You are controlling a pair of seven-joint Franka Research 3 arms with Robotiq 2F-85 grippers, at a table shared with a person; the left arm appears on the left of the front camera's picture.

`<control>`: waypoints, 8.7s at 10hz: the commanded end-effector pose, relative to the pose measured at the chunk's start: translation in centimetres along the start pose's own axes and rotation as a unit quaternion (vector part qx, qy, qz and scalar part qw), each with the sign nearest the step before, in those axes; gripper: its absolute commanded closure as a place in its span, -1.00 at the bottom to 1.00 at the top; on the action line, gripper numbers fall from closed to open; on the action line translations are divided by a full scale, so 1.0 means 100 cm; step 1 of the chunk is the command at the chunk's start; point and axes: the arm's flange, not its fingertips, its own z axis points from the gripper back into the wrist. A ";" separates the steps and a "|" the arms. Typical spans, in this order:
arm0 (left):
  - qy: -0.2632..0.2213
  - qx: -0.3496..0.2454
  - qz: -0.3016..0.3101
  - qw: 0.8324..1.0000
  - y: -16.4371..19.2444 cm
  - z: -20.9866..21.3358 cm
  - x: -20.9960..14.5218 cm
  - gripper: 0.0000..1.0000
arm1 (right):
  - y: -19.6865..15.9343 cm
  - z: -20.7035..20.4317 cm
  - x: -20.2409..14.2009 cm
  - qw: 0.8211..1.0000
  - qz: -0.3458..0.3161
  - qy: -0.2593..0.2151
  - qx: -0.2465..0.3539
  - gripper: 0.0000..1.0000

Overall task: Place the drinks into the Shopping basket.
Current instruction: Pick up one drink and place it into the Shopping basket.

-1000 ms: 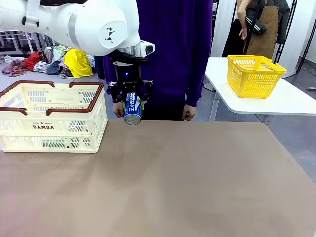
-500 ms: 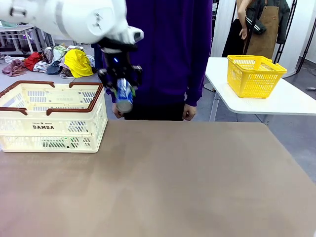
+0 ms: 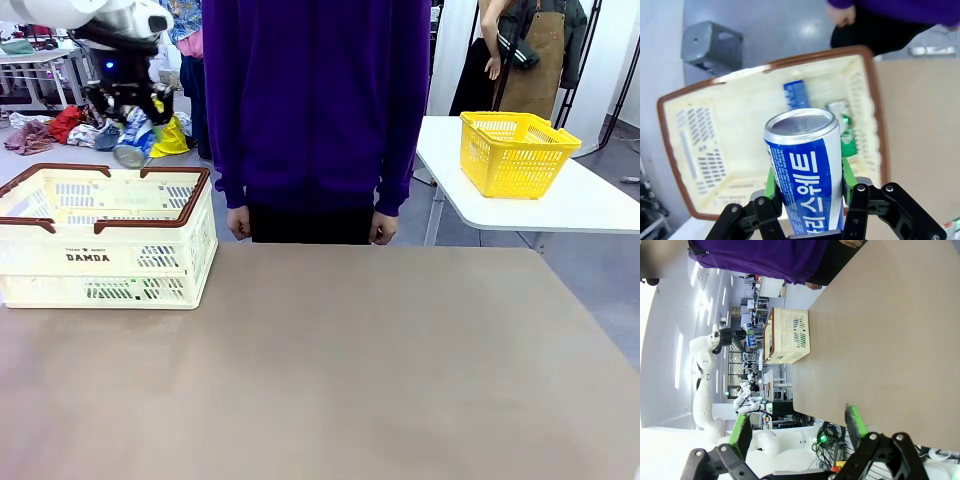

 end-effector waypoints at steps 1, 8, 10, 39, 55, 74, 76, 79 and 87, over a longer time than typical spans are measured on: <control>0.025 -0.008 -0.035 0.999 0.010 -0.016 0.014 1.00 | 0.000 -0.001 0.002 1.000 0.014 -0.004 0.013 -1.00; 0.086 -0.041 -0.037 0.995 0.019 -0.086 0.004 1.00 | 0.000 -0.001 0.002 1.000 0.014 -0.004 0.013 -1.00; 0.107 -0.040 -0.020 0.993 0.018 -0.090 0.000 1.00 | 0.000 -0.001 0.002 1.000 0.014 -0.004 0.013 -1.00; 0.106 -0.073 0.021 0.991 -0.009 -0.199 -0.023 -1.00 | 0.000 -0.001 0.002 1.000 0.014 -0.004 0.013 -1.00; -0.065 -0.724 -0.015 0.687 0.183 -0.026 -0.152 -1.00 | 0.000 -0.001 0.002 1.000 0.014 -0.004 0.013 -1.00; -0.028 -0.761 0.014 0.648 0.205 -0.087 -0.178 -1.00 | 0.000 -0.001 0.002 1.000 0.014 -0.004 0.013 -1.00; -0.028 -0.761 0.014 0.648 0.205 -0.087 -0.178 -1.00 | 0.000 -0.001 0.002 1.000 0.014 -0.004 0.013 -1.00; -0.028 -0.761 0.014 0.648 0.205 -0.087 -0.178 -1.00 | 0.000 -0.001 0.002 1.000 0.014 -0.004 0.013 -1.00; -0.028 -0.761 0.014 0.648 0.205 -0.087 -0.178 -1.00 | 0.000 -0.001 0.002 1.000 0.014 -0.004 0.013 -1.00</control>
